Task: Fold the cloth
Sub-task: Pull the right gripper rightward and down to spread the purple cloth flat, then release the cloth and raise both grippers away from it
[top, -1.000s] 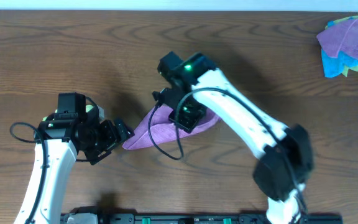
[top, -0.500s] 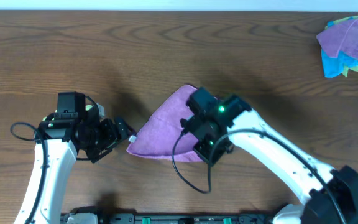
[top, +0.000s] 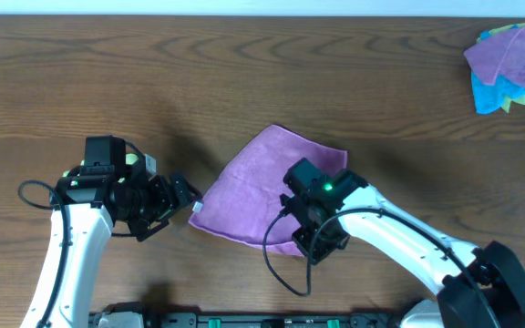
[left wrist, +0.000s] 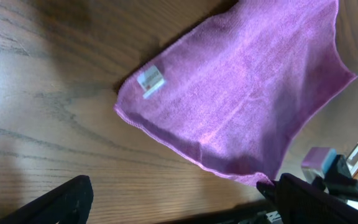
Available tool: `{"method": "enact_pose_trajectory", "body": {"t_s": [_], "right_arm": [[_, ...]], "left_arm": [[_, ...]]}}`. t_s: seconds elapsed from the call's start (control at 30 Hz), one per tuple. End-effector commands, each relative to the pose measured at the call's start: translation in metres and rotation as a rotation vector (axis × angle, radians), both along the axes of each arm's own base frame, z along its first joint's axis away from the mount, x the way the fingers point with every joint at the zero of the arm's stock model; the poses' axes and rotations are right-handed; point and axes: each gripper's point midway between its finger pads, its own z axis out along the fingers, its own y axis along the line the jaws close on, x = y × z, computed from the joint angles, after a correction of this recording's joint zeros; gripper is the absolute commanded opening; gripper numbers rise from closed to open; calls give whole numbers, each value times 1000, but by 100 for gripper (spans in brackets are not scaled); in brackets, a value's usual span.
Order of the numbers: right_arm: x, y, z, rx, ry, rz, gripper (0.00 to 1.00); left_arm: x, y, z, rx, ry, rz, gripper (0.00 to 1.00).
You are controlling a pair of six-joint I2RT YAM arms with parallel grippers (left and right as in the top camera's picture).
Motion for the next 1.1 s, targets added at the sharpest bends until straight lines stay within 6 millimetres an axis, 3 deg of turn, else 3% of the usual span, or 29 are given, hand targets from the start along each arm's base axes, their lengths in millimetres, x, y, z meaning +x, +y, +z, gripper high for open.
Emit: {"method": "enact_pose_trajectory", "body": {"t_s": [0.0, 0.3, 0.9, 1.07], "right_arm": [[-5, -11, -4, -58, -7, -40, 2], [-4, -26, -7, -145, -29, -114, 2], [0, -74, 1, -429, -128, -349, 2], [0, -79, 2, -454, -137, -376, 5]], "left_arm": [[1, -3, 5, -13, -14, -15, 95], [2, -3, 5, -12, -15, -16, 95], [1, -3, 5, -13, -15, -16, 95], [2, -3, 5, -12, -15, -16, 95]]}}
